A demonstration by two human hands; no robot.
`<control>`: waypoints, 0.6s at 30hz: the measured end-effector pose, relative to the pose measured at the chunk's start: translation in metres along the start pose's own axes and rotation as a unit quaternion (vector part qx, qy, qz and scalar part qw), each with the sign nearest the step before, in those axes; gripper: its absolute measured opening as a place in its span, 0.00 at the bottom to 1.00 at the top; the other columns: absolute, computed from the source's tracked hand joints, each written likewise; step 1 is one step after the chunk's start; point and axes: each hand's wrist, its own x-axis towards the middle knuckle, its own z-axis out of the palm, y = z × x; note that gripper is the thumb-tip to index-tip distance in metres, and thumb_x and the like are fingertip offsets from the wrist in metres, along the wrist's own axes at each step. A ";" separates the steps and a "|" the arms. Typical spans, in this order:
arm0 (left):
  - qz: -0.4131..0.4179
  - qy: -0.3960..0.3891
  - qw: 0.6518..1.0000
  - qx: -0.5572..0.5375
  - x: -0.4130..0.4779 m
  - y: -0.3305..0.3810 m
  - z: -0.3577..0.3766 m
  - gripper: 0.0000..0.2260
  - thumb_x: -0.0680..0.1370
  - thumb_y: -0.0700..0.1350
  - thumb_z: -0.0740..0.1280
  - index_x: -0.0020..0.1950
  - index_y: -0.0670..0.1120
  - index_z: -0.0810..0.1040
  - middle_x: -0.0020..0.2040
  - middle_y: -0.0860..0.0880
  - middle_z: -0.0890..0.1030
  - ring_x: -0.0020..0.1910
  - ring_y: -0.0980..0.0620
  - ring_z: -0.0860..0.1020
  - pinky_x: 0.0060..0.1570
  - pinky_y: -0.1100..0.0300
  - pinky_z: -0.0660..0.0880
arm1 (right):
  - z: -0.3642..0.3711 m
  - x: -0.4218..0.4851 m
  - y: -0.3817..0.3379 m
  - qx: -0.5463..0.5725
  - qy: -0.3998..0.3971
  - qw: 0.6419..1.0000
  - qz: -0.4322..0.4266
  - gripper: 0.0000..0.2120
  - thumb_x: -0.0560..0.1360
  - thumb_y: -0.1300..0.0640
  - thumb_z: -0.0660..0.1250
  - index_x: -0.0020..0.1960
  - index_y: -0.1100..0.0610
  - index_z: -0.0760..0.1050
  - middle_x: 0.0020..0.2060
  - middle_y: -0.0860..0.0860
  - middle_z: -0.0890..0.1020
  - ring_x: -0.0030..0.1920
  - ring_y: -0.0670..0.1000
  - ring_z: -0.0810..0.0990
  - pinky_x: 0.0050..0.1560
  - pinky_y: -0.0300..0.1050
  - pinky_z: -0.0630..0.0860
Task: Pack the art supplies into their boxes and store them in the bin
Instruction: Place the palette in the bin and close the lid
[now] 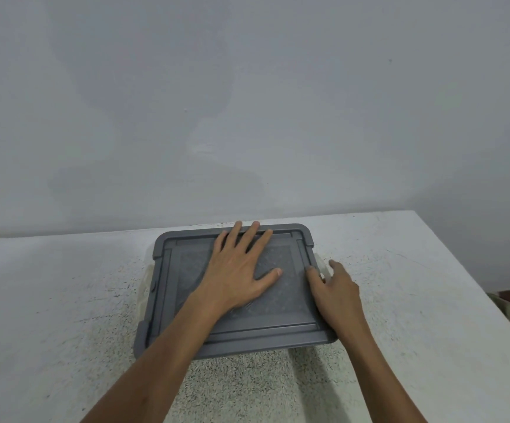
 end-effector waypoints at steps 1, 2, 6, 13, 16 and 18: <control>0.001 0.002 1.000 -0.003 0.001 0.001 0.001 0.38 0.73 0.73 0.40 0.80 0.58 0.46 0.81 0.52 0.47 0.80 0.46 0.42 0.77 0.47 0.41 | -0.003 -0.001 0.000 0.018 -0.004 1.000 -0.003 0.24 0.80 0.46 0.62 0.71 0.58 0.66 0.51 0.51 0.76 0.49 0.52 0.75 0.50 0.45 0.68; 0.002 0.004 1.000 -0.005 0.001 0.000 0.001 0.38 0.73 0.73 0.40 0.80 0.58 0.47 0.81 0.52 0.47 0.80 0.46 0.42 0.77 0.47 0.41 | -0.003 -0.002 -0.002 0.028 -0.002 1.000 -0.011 0.20 0.80 0.47 0.62 0.67 0.57 0.70 0.47 0.47 0.75 0.44 0.48 0.74 0.49 0.44 0.69; 0.002 0.012 1.000 -0.009 0.001 0.000 0.003 0.37 0.74 0.73 0.41 0.80 0.58 0.49 0.81 0.53 0.47 0.80 0.46 0.43 0.77 0.47 0.42 | -0.001 -0.002 0.001 0.011 0.041 0.998 -0.043 0.10 0.78 0.48 0.63 0.54 0.52 0.74 0.39 0.46 0.80 0.39 0.46 0.78 0.42 0.48 0.77; 0.000 0.021 1.000 -0.015 0.002 0.001 0.005 0.37 0.74 0.73 0.42 0.80 0.57 0.54 0.81 0.53 0.49 0.80 0.47 0.44 0.77 0.46 0.43 | -0.003 -0.005 0.006 0.077 0.042 0.994 -0.071 0.15 0.76 0.51 0.67 0.63 0.47 0.74 0.40 0.46 0.77 0.40 0.45 0.77 0.38 0.41 0.71; 0.000 0.025 1.000 -0.018 0.002 0.000 0.005 0.37 0.74 0.73 0.42 0.79 0.57 0.56 0.81 0.53 0.50 0.80 0.47 0.45 0.77 0.46 0.43 | -0.003 -0.007 0.006 0.091 0.033 0.992 -0.077 0.18 0.76 0.53 0.67 0.65 0.45 0.74 0.45 0.45 0.77 0.44 0.47 0.77 0.44 0.45 0.74; 0.000 0.028 0.999 -0.019 0.002 0.000 0.005 0.37 0.74 0.73 0.43 0.79 0.56 0.58 0.81 0.53 0.51 0.80 0.46 0.46 0.77 0.45 0.44 | -0.002 -0.007 0.006 0.095 0.029 0.992 -0.079 0.20 0.76 0.54 0.66 0.67 0.45 0.75 0.49 0.45 0.77 0.49 0.49 0.77 0.52 0.51 0.77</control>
